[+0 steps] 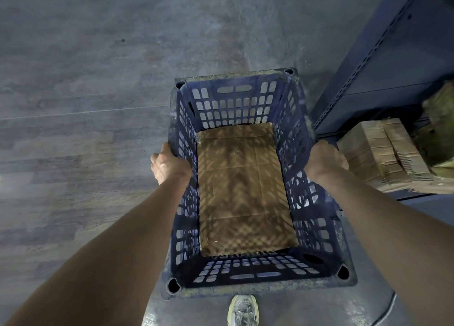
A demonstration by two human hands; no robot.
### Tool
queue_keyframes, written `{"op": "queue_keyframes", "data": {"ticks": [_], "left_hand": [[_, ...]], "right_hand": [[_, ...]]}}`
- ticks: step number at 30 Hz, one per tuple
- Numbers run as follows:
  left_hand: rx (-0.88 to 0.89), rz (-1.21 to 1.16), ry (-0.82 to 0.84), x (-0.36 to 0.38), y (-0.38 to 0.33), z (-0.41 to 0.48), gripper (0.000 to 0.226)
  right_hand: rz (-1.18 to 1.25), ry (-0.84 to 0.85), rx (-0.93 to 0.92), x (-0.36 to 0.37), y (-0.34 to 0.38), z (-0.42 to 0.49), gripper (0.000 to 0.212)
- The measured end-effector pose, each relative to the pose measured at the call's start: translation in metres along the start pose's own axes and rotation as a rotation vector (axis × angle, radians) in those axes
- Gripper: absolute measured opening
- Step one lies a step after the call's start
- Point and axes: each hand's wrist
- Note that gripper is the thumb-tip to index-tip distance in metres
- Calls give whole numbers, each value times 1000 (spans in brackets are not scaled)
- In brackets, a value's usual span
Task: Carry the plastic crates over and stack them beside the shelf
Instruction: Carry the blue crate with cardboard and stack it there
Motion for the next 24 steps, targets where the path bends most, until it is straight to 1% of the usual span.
{"op": "queue_keyframes", "data": {"ticks": [16, 20, 24], "left_hand": [[-39, 34, -24, 2, -2, -15, 47], [-26, 79, -21, 3, -2, -16, 54], [26, 194, -16, 6, 0, -17, 70]], "right_hand": [[-104, 15, -16, 0, 0, -4, 43], [-139, 2, -11, 5, 4, -6, 50], [-177, -5, -12, 8, 7, -8, 57]]}}
Point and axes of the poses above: each hand's wrist, its own z-axis towards the middle knuckle, its own x-axis out of the palm, y = z × x
